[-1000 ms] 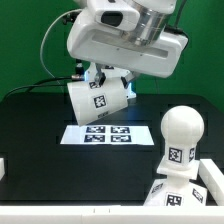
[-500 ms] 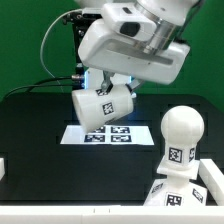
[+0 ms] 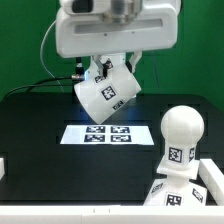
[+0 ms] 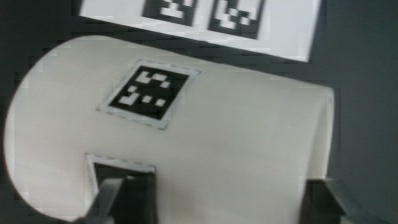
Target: Assemble lamp
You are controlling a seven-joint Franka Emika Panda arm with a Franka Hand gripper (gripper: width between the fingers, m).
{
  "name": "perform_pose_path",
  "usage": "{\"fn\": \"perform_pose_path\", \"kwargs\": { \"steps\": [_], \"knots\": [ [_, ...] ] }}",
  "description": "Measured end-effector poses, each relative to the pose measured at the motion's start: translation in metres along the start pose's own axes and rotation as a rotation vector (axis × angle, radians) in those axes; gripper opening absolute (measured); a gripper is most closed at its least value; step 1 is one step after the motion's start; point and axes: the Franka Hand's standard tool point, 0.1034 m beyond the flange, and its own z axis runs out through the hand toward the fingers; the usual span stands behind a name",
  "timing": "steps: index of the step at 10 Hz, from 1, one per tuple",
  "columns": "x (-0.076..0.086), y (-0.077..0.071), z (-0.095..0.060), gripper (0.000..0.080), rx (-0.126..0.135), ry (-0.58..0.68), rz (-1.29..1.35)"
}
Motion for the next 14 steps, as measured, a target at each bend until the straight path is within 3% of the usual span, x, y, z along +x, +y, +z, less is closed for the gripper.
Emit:
{"fn": "perform_pose_path", "kwargs": {
  "steps": [1, 3, 6, 7, 8, 10, 11, 12, 13, 14],
  "knots": [
    [-0.003, 0.008, 0.005, 0.0343, 0.045, 0.013, 0.011],
    [-0.005, 0.011, 0.011, 0.0343, 0.01, 0.004, -0.016],
    [-0.006, 0.012, 0.011, 0.0343, 0.012, 0.004, -0.012],
    [-0.007, 0.009, 0.011, 0.0343, 0.049, -0.004, -0.007],
    [-0.008, 0.002, 0.007, 0.0343, 0.232, -0.03, 0.036],
    [0.009, 0.007, 0.008, 0.0343, 0.45, 0.043, 0.077],
    [0.01, 0.005, 0.009, 0.0343, 0.58, 0.064, 0.065],
    [0.025, 0.014, 0.012, 0.0343, 0.549, 0.128, 0.117],
    [0.029, 0.01, 0.012, 0.0343, 0.557, 0.14, 0.128],
    [0.034, 0.017, 0.021, 0.0343, 0.537, 0.142, 0.17]
  ]
}}
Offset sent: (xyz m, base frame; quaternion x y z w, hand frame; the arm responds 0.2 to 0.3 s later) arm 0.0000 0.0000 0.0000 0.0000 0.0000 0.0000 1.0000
